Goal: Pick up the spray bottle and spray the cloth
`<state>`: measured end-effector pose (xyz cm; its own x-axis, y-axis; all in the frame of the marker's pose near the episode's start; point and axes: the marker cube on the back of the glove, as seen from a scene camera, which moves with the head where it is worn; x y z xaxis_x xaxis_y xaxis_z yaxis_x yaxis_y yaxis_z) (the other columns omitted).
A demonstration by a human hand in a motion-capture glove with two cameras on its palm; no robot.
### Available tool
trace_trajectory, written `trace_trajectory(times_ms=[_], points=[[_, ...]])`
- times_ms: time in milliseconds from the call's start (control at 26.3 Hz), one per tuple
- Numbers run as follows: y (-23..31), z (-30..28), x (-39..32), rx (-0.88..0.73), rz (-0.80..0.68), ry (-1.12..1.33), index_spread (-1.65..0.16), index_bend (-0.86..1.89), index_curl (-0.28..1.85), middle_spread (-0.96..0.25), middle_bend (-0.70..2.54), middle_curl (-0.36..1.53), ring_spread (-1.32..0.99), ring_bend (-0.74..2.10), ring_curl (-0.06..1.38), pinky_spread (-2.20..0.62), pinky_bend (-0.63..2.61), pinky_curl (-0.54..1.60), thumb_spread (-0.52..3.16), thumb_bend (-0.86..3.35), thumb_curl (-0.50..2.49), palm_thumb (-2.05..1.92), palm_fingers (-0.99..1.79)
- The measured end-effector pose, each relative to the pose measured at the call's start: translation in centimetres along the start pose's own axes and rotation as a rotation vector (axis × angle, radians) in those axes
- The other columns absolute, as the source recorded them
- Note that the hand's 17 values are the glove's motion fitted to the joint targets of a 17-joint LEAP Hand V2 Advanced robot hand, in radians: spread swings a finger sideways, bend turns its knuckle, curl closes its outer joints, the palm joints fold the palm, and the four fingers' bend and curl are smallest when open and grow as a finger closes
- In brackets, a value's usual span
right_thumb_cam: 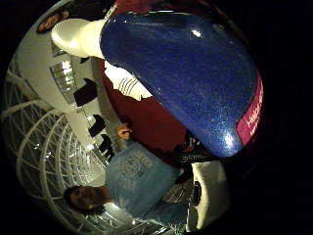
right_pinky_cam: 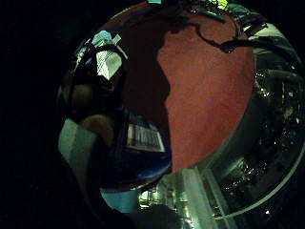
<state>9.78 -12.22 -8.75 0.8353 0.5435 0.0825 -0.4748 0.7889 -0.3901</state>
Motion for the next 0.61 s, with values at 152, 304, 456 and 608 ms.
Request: trace_trajectory(times_ms=[152, 304, 456, 608], points=[[0.7, 0.1, -2.3, 0.111, -0.112, -0.121, -0.27, 0.06, 0.15, -0.06, 0.28, 0.43, -0.04, 0.57, 0.38, 0.1, 0.43, 0.37, 0.86, -0.02, 0.6, 0.94, 0.97], [1.3, 0.3, -6.1, 0.249, -0.278, -0.308, -0.27, 0.07, 0.15, -0.06, 0.28, 0.43, -0.04, 0.57, 0.38, 0.1, 0.43, 0.37, 0.86, -0.02, 0.6, 0.93, 0.97], [1.4, 1.2, -11.2, 0.359, -0.438, -0.486, -0.27, 0.06, 0.15, -0.06, 0.28, 0.43, -0.04, 0.57, 0.38, 0.1, 0.43, 0.37, 0.86, -0.02, 0.6, 0.93, 0.97], [0.7, 4.3, -18.9, 0.388, -0.598, -0.621, -0.27, 0.06, 0.15, -0.06, 0.28, 0.43, -0.04, 0.57, 0.38, 0.1, 0.43, 0.37, 0.86, -0.02, 0.6, 0.93, 0.98]])
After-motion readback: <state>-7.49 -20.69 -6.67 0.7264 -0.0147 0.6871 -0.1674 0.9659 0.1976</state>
